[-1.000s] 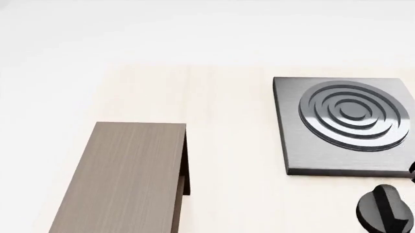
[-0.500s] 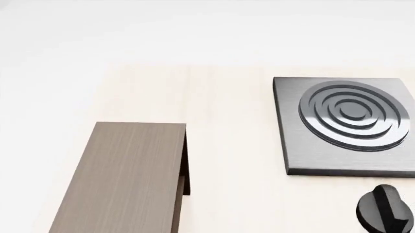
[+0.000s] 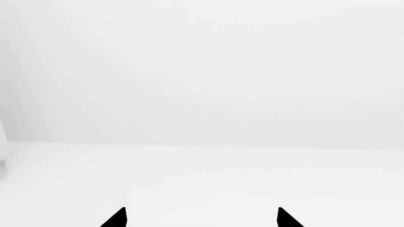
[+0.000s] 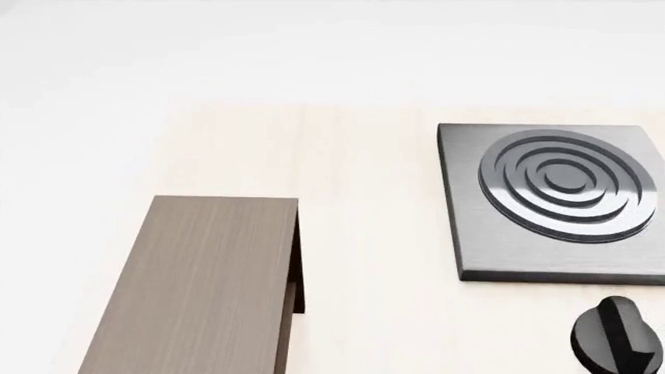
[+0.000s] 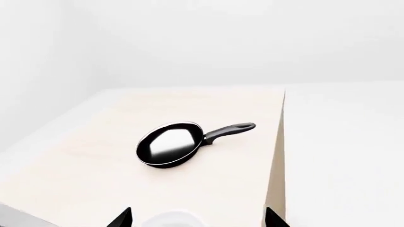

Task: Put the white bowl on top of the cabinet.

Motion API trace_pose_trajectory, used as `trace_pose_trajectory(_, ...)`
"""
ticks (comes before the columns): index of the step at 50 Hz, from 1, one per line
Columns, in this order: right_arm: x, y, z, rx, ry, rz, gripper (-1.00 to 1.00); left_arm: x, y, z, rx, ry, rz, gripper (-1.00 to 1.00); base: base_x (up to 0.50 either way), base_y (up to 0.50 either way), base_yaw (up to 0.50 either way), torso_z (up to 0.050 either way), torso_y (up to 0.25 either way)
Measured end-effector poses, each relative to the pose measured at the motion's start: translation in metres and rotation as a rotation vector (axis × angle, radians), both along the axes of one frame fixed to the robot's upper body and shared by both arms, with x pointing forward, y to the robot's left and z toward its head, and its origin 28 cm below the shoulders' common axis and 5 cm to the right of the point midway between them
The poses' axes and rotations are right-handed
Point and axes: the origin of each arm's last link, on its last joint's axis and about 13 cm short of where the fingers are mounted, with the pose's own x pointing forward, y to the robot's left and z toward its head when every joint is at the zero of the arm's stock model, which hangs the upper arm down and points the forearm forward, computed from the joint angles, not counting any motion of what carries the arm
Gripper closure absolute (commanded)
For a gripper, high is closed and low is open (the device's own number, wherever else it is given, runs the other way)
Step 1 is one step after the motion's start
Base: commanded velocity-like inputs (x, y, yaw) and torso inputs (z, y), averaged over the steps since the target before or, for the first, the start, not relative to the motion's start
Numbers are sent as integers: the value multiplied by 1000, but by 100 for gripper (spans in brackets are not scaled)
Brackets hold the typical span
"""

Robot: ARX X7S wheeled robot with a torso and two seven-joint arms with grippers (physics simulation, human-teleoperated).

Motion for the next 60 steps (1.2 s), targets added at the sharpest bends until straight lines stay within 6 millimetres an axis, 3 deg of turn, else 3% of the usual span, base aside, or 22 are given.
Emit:
trace_pose_trajectory(28,7,-25,9,34,102,-51,-100,-1,0,-2,-8,1,3,-100,0,0,0,0,0)
trace_pose_trajectory(45,25,-17,14,81,173,74,-100,-1,0,-3,-9,3,4,-100,0,0,0,0,0)
trace_pose_trajectory(60,41,-24,3,222,219,132,-100,-1,0,-3,-7,6,4,-100,0,0,0,0,0)
